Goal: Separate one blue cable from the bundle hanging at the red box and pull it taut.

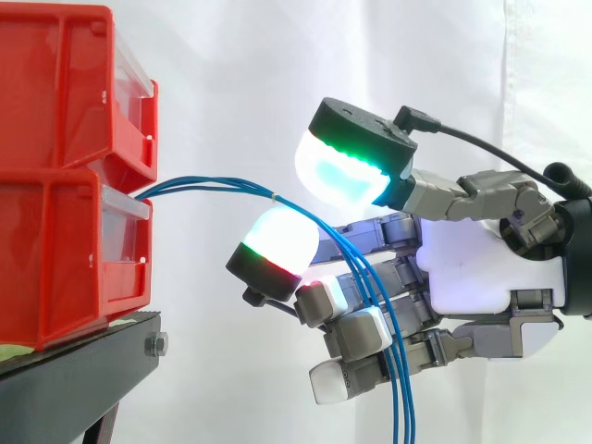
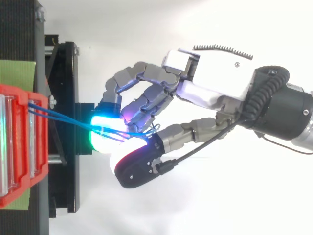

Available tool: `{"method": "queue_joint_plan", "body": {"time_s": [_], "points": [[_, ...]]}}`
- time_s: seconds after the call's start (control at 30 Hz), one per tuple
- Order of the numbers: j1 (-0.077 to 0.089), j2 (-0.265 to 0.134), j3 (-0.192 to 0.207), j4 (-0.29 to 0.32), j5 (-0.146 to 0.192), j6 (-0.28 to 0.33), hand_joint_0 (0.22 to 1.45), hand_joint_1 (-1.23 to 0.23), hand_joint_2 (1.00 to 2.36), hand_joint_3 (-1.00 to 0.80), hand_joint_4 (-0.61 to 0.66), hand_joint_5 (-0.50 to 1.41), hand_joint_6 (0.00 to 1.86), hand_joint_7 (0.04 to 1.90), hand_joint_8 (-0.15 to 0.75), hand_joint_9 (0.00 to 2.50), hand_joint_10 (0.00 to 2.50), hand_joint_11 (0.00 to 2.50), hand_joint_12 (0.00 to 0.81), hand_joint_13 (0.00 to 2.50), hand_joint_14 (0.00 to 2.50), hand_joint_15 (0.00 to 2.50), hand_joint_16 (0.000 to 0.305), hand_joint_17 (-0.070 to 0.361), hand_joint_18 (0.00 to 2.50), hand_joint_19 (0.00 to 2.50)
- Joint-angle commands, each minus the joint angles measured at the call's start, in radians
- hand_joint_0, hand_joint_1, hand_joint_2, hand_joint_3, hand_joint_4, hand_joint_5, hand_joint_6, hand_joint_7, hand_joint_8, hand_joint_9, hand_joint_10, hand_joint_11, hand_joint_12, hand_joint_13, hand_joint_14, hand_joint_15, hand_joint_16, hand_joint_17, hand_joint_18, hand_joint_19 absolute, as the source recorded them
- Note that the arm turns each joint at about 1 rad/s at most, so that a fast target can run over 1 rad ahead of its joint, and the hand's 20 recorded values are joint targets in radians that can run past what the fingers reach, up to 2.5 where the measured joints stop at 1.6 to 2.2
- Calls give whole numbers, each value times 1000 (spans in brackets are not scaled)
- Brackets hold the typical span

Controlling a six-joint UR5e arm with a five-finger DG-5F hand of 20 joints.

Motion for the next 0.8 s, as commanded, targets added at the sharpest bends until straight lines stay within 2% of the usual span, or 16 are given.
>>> {"method": "queue_joint_plan", "body": {"time_s": [0.0, 0.07, 0.13, 0.33, 0.4, 0.43, 0.47, 0.63, 0.7, 0.77], "points": [[0, 0, 0, 0, 0, 0, 500, -664, 1000, -500, 83, -163, 919, 890, 306, 1005, 14, 1180, 370, 1080, 26, 1101, 50, 111, 707, 622], [0, 0, 0, 0, 0, 2, 566, -587, 1000, -500, 69, -165, 913, 909, 291, 1001, 17, 1189, 348, 1064, 27, 1109, 46, 103, 686, 630], [0, 0, 1, -3, 0, 2, 615, -580, 1000, -500, 40, -170, 909, 951, 289, 1000, 17, 1191, 339, 1063, 28, 1120, 45, 101, 683, 643], [0, 0, 0, -6, 0, 2, 648, -685, 1016, -330, 21, -184, 933, 999, 285, 978, 18, 1190, 339, 1063, 28, 1106, 46, 103, 688, 644], [0, 0, 0, -6, 0, 2, 673, -739, 1019, -274, -43, -191, 952, 1007, 284, 976, 17, 1191, 336, 1057, 27, 1096, 46, 103, 689, 641], [0, 0, 0, -6, 0, 2, 691, -757, 1020, -267, -56, -192, 952, 1034, 280, 975, 17, 1184, 336, 1054, 27, 1101, 46, 103, 691, 633], [0, 0, 1, -6, 0, 2, 726, -800, 1021, -250, -77, -196, 949, 1165, 282, 975, 17, 1191, 336, 1051, 28, 1095, 46, 103, 686, 629], [0, 0, 1, -9, 0, 3, 799, -839, 1018, -309, -146, -195, 964, 1213, 269, 1085, 17, 1248, 333, 1054, 27, 1095, 44, 99, 667, 651], [0, 0, 0, -11, 0, 3, 827, -844, 1003, -470, -163, -180, 966, 1250, 265, 1146, 17, 1293, 333, 1056, 30, 1086, 42, 95, 669, 653], [0, 0, 0, -11, 0, 3, 821, -860, 1000, -500, -170, -172, 962, 1295, 262, 1167, 18, 1291, 334, 1058, 28, 1077, 42, 95, 689, 630]]}}
